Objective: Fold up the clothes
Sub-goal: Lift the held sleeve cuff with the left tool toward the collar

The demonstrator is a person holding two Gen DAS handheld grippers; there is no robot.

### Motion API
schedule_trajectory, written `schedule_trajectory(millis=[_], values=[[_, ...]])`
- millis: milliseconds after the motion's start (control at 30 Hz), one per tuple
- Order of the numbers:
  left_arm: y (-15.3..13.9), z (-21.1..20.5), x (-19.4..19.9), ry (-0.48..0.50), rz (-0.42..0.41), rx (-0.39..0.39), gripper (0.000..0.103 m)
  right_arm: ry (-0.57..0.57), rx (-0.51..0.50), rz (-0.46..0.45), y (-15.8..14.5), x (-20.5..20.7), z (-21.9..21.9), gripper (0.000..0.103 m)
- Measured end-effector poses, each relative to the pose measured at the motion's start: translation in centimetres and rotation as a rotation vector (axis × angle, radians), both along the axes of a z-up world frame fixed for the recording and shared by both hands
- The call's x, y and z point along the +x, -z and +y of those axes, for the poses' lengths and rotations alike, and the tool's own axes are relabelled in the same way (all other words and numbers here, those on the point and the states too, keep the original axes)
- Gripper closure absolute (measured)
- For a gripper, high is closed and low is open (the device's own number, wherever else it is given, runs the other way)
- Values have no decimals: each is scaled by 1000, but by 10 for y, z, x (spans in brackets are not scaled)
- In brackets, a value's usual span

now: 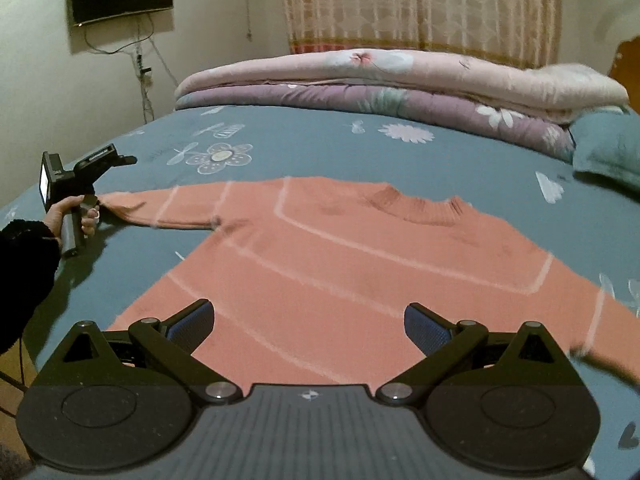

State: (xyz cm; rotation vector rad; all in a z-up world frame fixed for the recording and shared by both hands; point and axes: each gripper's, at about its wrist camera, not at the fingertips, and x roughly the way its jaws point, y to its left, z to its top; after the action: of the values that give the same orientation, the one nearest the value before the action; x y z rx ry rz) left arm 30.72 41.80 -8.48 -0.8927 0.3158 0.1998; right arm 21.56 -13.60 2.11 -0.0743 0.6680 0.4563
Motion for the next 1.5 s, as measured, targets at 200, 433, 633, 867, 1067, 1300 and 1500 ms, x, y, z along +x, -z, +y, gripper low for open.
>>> schedule_trajectory(millis=[200, 433, 633, 867, 1067, 1300, 1500], values=[[-17, -13, 2, 33, -29, -15, 1, -20, -8, 190, 23, 19, 6, 0], [-45, -34, 9, 99, -45, -19, 1, 0, -76, 314, 46, 22, 9, 0], [-76, -56, 23, 152, -40, 0, 1, -17, -66, 304, 38, 14, 0, 0], [-104, -94, 42, 209, -39, 18, 1, -31, -34, 296, 34, 10, -17, 0], [-118, -130, 53, 244, -37, 10, 1, -31, -25, 276, 33, 11, -34, 0], [-140, -174, 57, 279, -58, 24, 1, -34, 13, 270, 37, 9, -64, 0], [-155, -212, 72, 308, -58, 30, 1, -29, 30, 264, 38, 10, -91, 0]])
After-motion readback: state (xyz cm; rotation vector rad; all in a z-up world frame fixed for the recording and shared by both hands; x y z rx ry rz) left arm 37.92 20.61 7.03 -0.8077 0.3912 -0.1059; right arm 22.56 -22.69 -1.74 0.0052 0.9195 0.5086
